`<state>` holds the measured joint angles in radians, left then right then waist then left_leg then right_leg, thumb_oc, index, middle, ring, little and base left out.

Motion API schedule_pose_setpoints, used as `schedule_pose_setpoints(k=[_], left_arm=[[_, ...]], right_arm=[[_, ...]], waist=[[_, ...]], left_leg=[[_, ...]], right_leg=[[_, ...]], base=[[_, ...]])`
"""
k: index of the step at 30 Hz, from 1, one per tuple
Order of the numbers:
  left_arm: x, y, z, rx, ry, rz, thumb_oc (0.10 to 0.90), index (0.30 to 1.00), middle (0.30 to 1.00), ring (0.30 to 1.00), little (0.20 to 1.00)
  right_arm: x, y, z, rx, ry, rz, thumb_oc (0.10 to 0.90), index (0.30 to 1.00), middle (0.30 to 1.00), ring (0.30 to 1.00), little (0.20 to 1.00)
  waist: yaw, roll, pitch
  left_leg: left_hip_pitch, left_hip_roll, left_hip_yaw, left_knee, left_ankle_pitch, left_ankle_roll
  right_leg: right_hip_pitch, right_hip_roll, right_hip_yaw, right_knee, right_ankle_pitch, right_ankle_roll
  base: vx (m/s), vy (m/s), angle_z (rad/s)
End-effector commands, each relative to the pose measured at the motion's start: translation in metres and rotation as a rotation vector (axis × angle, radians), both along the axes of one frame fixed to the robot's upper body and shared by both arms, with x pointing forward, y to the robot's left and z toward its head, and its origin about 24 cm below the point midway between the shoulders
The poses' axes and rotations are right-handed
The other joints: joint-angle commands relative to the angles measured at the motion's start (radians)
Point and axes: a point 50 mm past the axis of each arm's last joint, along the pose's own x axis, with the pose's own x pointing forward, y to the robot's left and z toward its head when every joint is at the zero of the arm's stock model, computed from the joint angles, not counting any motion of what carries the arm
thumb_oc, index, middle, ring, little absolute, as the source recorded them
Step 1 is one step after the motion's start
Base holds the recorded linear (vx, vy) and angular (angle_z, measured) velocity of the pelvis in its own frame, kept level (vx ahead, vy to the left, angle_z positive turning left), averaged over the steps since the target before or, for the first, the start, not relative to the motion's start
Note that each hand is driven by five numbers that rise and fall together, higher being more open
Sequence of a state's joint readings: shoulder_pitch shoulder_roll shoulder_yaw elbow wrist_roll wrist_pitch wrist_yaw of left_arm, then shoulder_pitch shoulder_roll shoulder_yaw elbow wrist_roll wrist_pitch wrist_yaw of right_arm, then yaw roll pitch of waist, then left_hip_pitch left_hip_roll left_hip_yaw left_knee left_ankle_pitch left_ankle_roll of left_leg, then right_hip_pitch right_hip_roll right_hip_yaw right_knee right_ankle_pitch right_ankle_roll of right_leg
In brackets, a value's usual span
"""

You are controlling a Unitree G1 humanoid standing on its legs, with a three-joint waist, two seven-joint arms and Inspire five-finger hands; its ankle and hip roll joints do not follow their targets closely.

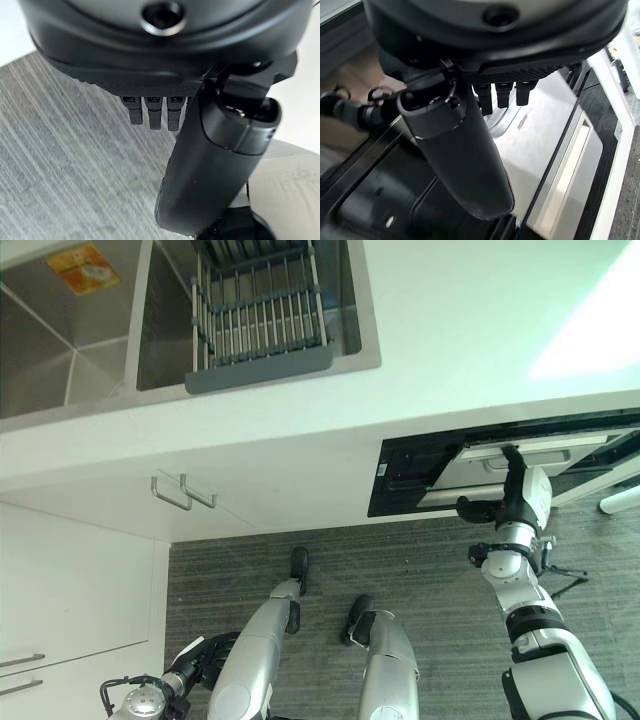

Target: Place the dishes in the dishwasher.

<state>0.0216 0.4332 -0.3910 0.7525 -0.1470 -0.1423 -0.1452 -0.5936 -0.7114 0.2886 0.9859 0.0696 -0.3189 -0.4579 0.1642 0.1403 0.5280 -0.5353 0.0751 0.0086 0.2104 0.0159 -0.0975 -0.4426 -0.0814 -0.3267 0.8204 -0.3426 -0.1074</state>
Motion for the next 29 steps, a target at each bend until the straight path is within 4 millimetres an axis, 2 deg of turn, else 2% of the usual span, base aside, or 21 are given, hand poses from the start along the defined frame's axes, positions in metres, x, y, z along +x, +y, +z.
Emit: schedule_pose_setpoints(k=[1,3,4,5,6,7,9,11,12,13,14,15,18,20,22,23,26,29], left_arm=[[0.010,-0.011,0.011,-0.067,-0.075,-0.038,0.800,0.900,0.900,0.900,0.900],[0.010,-0.011,0.011,-0.096,-0.075,-0.006,0.800,0.900,0.900,0.900,0.900],[0.010,-0.011,0.011,-0.107,-0.070,-0.002,0.800,0.900,0.900,0.900,0.900],[0.010,-0.014,0.011,-0.155,-0.063,0.022,0.800,0.900,0.900,0.900,0.900],[0.010,-0.016,0.010,-0.190,-0.058,0.032,0.800,0.900,0.900,0.900,0.900],[0.010,-0.020,0.010,-0.246,-0.050,0.048,0.800,0.900,0.900,0.900,0.900],[0.009,-0.022,0.010,-0.298,-0.040,0.058,0.800,0.900,0.900,0.900,0.900],[0.006,-0.024,0.008,-0.336,-0.017,0.079,0.800,0.900,0.900,0.900,0.900],[0.003,-0.025,0.005,-0.348,-0.005,0.087,0.800,0.900,0.900,0.900,0.900],[-0.001,-0.028,0.000,-0.362,0.025,0.098,0.800,0.900,0.900,0.900,0.900],[-0.001,-0.029,-0.001,-0.363,0.032,0.097,0.800,0.900,0.900,0.900,0.900],[-0.006,-0.030,-0.006,-0.364,0.062,0.112,0.800,0.900,0.900,0.900,0.900],[-0.015,-0.033,-0.018,-0.377,0.152,0.159,0.800,0.900,0.900,0.900,0.900],[-0.025,-0.037,-0.033,-0.361,0.279,0.210,0.800,0.900,0.900,0.900,0.900],[-0.027,-0.037,-0.038,-0.331,0.317,0.227,0.800,0.900,0.900,0.900,0.900],[-0.027,-0.037,-0.039,-0.328,0.324,0.231,0.800,0.900,0.900,0.900,0.900],[-0.026,-0.038,-0.042,-0.349,0.382,0.296,0.800,0.900,0.900,0.900,0.900],[-0.024,-0.038,-0.042,-0.335,0.406,0.299,0.800,0.900,0.900,0.900,0.900]], right_arm=[[0.035,0.051,0.151,-0.081,-0.559,0.313,0.800,0.900,0.900,0.900,0.900],[0.032,0.053,0.129,0.003,-0.551,0.311,0.800,0.900,0.900,0.900,0.900],[0.031,0.053,0.125,0.020,-0.544,0.309,0.800,0.900,0.900,0.900,0.900],[0.025,0.055,0.098,0.094,-0.512,0.309,0.800,0.900,0.900,0.900,0.900],[0.020,0.059,0.079,0.124,-0.484,0.307,0.800,0.900,0.900,0.900,0.900],[0.007,0.066,0.042,0.188,-0.425,0.298,0.800,0.900,0.900,0.900,0.900],[-0.008,0.068,0.010,0.248,-0.364,0.260,0.800,0.900,0.900,0.900,0.900],[-0.038,0.062,-0.036,0.301,-0.244,0.215,0.800,0.900,0.900,0.900,0.900],[-0.049,0.060,-0.052,0.328,-0.185,0.187,0.800,0.900,0.900,0.900,0.900],[-0.069,0.053,-0.078,0.371,-0.086,0.136,0.800,0.900,0.900,0.900,0.900],[-0.072,0.051,-0.082,0.378,-0.068,0.119,0.800,0.900,0.900,0.900,0.900],[-0.093,0.044,-0.104,0.401,0.009,0.068,0.800,0.900,0.900,0.900,0.900],[-0.125,0.039,-0.134,0.427,0.144,-0.003,0.800,0.900,0.900,0.900,0.900],[-0.165,0.038,-0.171,0.470,0.328,-0.113,0.800,0.900,0.900,0.900,0.900],[-0.181,0.038,-0.184,0.500,0.401,-0.151,0.800,0.900,0.900,0.900,0.900],[-0.183,0.038,-0.186,0.509,0.410,-0.161,0.800,0.900,0.900,0.900,0.900],[-0.205,0.038,-0.202,0.657,0.441,-0.266,0.800,0.900,0.900,0.900,0.900],[-0.214,0.041,-0.211,0.808,0.456,-0.296,0.800,0.900,0.900,0.900,0.900]], waist=[[0.073,0.055,-0.008],[0.061,0.047,-0.008],[0.058,0.045,-0.008],[0.039,0.039,-0.008],[0.026,0.035,-0.008],[0.000,0.028,-0.008],[-0.025,0.021,-0.008],[-0.060,0.013,-0.008],[-0.077,-0.001,-0.011],[-0.101,-0.013,-0.032],[-0.104,-0.010,-0.038],[-0.124,-0.029,-0.055],[-0.156,-0.052,-0.099],[-0.207,-0.082,-0.163],[-0.230,-0.094,-0.186],[-0.233,-0.093,-0.192],[-0.272,-0.101,-0.233],[-0.301,-0.097,-0.260]], left_leg=[[-0.022,-0.027,0.047,0.090,0.063,0.035],[-0.007,-0.022,0.043,0.090,0.054,0.035],[-0.002,-0.021,0.042,0.090,0.052,0.035],[0.015,-0.018,0.040,0.090,0.046,0.034],[0.026,-0.014,0.040,0.090,0.041,0.033],[0.046,-0.009,0.040,0.090,0.032,0.031],[0.068,-0.003,0.042,0.090,0.025,0.029],[0.101,0.008,0.044,0.090,0.018,0.024],[0.122,0.007,0.051,0.090,0.011,0.023],[0.146,0.012,0.054,0.090,0.004,0.019],[0.146,0.017,0.052,0.090,0.005,0.019],[0.172,0.014,0.059,0.090,-0.006,0.017],[0.203,0.016,0.064,0.090,-0.024,0.024],[0.250,0.021,0.088,0.090,-0.066,0.039],[0.276,0.020,0.101,0.090,-0.086,0.044],[0.274,0.022,0.101,0.090,-0.086,0.045],[0.300,0.028,0.124,0.090,-0.113,0.053],[0.322,0.034,0.145,0.090,-0.132,0.058]], right_leg=[[0.172,-0.007,0.025,-0.076,-0.066,0.073],[0.195,0.009,0.033,-0.114,-0.053,0.078],[0.201,0.012,0.034,-0.122,-0.051,0.079],[0.225,0.022,0.042,-0.158,-0.038,0.084],[0.243,0.028,0.048,-0.186,-0.029,0.087],[0.277,0.037,0.060,-0.239,-0.013,0.092],[0.316,0.043,0.069,-0.296,0.006,0.100],[0.371,0.058,0.083,-0.380,0.044,0.113],[0.403,0.053,0.087,-0.414,0.053,0.120],[0.446,0.055,0.095,-0.487,0.083,0.131],[0.451,0.061,0.095,-0.503,0.094,0.131],[0.470,0.044,0.097,-0.520,0.103,0.144],[0.455,0.027,0.105,-0.520,0.123,0.162],[0.421,0.007,0.123,-0.520,0.144,0.180],[0.408,-0.002,0.139,-0.520,0.151,0.190],[0.401,-0.001,0.141,-0.520,0.157,0.190],[0.366,-0.007,0.168,-0.520,0.175,0.203],[0.353,-0.011,0.184,-0.520,0.178,0.208]], base=[[-0.10,-0.010,0.59],[-0.05,0.003,0.48],[0.01,0.016,0.27],[0.02,0.027,0.35],[0.04,0.070,0.39],[0.05,0.074,0.22],[0.03,0.069,-0.06],[0.01,0.074,-0.32],[0.02,0.091,-0.28],[0.03,0.077,-0.25],[0.03,0.100,-0.29],[0.00,0.076,-0.38],[-0.04,0.074,-0.51],[-0.06,0.061,-0.53],[-0.03,0.028,-0.38],[-0.02,0.033,-0.34],[-0.01,0.019,-0.42],[0.02,0.034,-0.36]])
